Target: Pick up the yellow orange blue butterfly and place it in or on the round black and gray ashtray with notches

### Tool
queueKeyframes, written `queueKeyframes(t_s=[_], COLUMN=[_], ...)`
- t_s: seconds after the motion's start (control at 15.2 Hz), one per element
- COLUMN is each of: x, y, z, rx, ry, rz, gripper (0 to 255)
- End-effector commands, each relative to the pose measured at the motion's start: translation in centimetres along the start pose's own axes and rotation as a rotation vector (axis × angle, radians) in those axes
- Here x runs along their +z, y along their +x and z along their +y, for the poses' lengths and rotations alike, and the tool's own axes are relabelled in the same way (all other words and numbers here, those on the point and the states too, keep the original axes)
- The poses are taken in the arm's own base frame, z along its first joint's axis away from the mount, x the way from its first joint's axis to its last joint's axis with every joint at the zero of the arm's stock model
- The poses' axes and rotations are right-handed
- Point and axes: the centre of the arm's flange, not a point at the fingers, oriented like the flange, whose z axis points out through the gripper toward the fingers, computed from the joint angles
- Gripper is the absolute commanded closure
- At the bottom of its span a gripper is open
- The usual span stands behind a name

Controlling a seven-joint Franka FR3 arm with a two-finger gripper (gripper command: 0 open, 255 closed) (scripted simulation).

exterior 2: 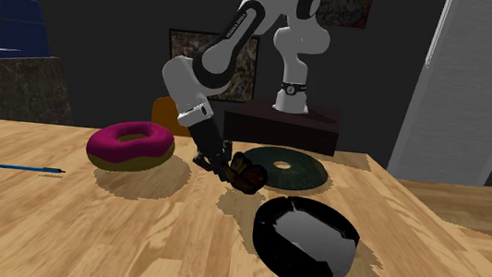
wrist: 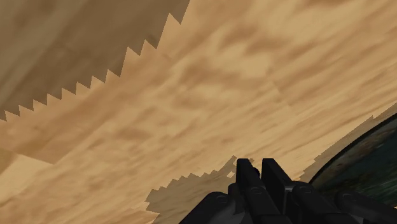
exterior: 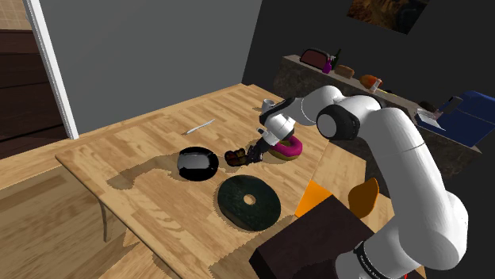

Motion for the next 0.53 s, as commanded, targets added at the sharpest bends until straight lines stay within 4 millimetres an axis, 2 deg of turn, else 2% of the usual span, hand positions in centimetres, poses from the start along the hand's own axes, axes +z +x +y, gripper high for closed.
queueKeyframes(t_s=[0.0,0.46], x=[-0.4,-3.5], y=[0.3,2.3], z=[-0.1,-0.6], rx=[0.000,0.000], ry=[0.000,0.000], rz=[0.000,0.000], gripper=[255,255])
